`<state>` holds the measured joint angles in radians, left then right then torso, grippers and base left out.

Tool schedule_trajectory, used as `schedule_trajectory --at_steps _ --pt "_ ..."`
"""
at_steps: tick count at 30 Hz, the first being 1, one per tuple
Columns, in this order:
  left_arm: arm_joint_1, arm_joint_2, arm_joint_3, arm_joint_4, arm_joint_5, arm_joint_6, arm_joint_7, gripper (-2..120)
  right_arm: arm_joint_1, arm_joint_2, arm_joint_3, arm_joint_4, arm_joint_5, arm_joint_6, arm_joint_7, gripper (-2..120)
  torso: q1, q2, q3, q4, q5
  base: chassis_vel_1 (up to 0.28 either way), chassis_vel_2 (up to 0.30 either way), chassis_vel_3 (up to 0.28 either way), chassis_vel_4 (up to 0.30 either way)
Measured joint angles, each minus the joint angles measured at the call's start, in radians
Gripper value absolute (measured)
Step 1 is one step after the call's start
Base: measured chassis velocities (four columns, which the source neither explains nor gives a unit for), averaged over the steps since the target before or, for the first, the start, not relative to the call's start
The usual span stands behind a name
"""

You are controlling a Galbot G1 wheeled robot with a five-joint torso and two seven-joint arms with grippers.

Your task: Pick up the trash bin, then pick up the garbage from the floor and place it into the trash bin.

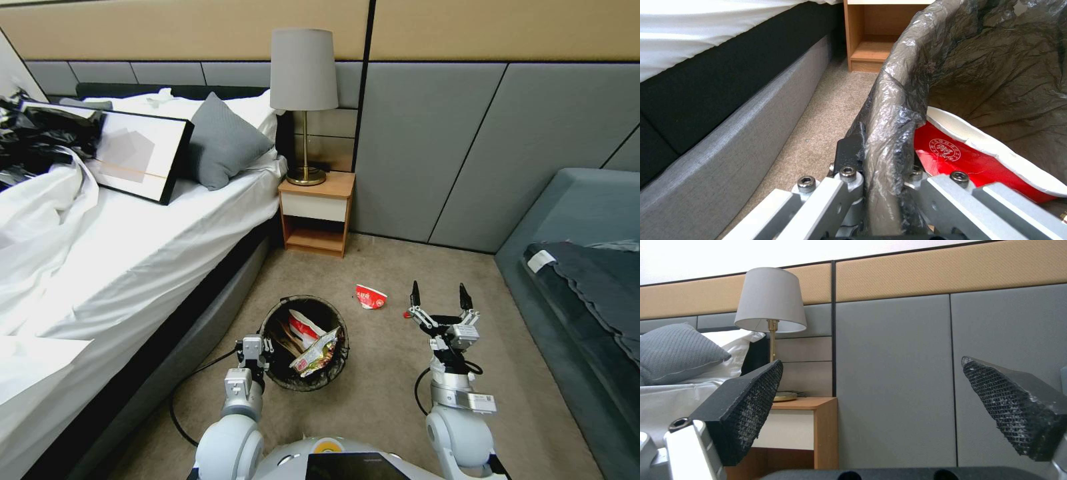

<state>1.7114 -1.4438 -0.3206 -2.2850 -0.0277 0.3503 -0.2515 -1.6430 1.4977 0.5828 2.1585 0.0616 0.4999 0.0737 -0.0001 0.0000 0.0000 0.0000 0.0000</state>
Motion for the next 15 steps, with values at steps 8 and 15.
schedule_trajectory --at_steps 8,15 --pt "0.003 -0.002 0.002 -0.001 0.003 -0.002 0.0 2 0.021 -0.01 0.012 -0.007 0.009 -0.005 0.0 100 0.0 0.0 0.0 0.0 0.0001 -0.095 0.11 0.089 -0.106" --pt "0.003 -0.005 0.004 0.001 0.005 -0.002 0.0 2 0.031 -0.012 0.013 -0.016 0.013 -0.009 -0.001 100 0.0 0.0 0.0 -0.0001 0.0001 -0.099 0.103 0.108 -0.109"
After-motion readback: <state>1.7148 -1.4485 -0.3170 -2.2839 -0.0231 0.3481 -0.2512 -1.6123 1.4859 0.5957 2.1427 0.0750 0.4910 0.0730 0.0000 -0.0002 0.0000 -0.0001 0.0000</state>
